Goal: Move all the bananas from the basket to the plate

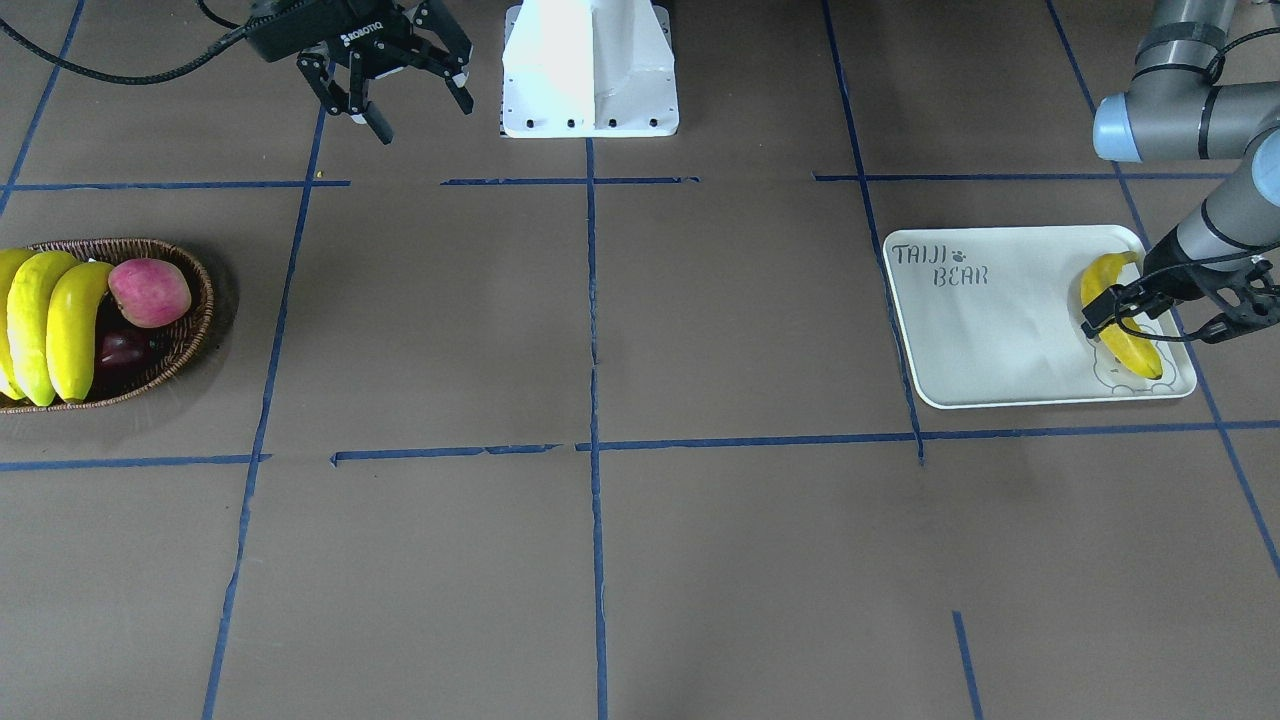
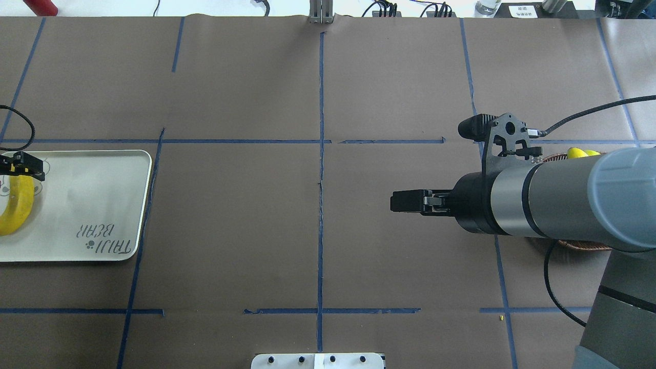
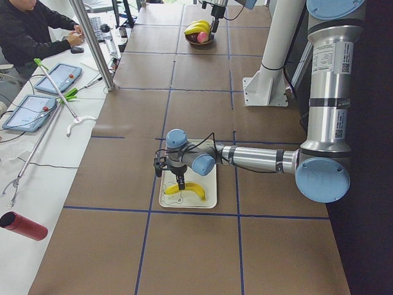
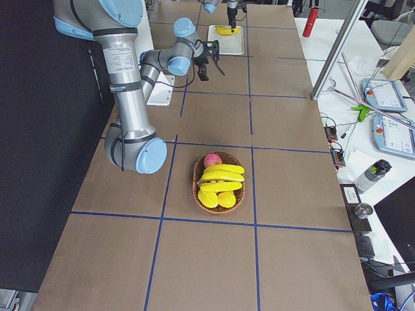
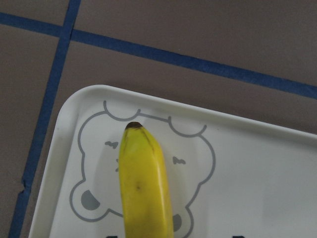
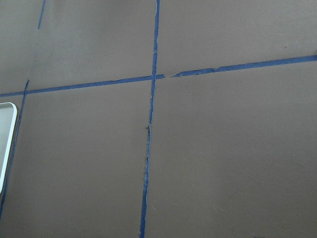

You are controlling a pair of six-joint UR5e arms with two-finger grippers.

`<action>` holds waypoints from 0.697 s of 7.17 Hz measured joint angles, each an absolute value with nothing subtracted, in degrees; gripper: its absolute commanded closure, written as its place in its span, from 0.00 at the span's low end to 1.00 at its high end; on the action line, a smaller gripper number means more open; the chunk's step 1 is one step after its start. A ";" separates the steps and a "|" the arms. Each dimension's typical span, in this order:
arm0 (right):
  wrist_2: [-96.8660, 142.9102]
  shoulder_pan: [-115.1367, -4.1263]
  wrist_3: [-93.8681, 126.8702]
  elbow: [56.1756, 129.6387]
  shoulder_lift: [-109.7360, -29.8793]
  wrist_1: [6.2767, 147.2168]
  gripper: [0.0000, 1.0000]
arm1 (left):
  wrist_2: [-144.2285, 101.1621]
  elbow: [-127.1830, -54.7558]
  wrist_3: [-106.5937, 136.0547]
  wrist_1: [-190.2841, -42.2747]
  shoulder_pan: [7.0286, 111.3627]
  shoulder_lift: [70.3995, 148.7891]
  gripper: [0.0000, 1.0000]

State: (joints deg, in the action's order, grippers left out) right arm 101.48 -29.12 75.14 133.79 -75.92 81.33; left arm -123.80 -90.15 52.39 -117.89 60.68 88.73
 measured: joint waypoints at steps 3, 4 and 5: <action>111.23 -38.53 64.74 135.79 -86.76 80.84 0.00 | -124.52 -96.88 54.11 -116.12 60.81 90.24 0.00; 113.90 -42.26 59.34 136.19 -91.41 80.51 0.00 | -125.74 -100.11 57.21 -113.89 60.72 91.85 0.00; 115.63 -45.34 55.12 136.03 -95.32 80.34 0.00 | -127.29 -102.20 62.18 -112.19 60.42 94.56 0.00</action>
State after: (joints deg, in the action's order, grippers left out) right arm 115.63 -45.34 55.12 136.03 -95.32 80.34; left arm -127.29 -102.20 62.18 -112.19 60.42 94.56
